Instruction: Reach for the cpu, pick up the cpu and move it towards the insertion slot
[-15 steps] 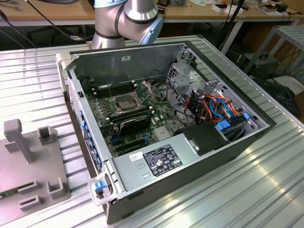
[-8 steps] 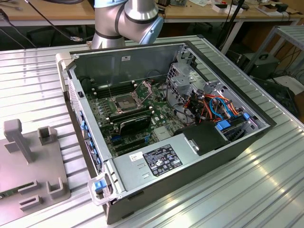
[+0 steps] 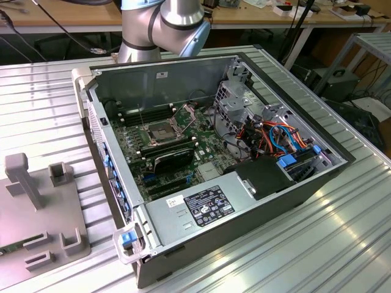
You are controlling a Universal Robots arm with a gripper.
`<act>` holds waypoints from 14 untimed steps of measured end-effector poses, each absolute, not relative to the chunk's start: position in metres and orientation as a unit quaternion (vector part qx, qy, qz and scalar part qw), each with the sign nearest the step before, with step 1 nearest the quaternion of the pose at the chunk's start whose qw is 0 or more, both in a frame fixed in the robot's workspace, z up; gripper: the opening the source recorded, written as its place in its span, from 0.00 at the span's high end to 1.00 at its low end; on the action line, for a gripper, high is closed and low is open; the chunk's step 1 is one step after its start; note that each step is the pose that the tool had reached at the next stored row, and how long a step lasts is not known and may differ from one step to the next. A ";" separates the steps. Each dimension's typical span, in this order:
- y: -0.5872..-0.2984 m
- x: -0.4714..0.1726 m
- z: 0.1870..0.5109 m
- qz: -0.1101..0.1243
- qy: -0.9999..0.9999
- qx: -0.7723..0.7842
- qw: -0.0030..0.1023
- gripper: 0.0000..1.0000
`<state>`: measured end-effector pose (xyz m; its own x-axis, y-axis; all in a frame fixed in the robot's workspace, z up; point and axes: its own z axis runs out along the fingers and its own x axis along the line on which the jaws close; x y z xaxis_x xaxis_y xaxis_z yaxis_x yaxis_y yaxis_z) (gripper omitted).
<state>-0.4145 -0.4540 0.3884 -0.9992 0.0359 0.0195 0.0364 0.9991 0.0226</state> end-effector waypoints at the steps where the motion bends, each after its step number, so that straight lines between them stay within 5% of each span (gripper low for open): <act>1: -0.454 -0.412 0.388 -0.012 -1.000 -0.018 0.010 0.45; 14: -0.454 -0.401 0.388 -0.012 -1.000 -0.018 0.010 0.45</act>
<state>-0.4009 -0.4539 0.3884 -0.9992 0.0360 0.0194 0.0364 0.9991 0.0227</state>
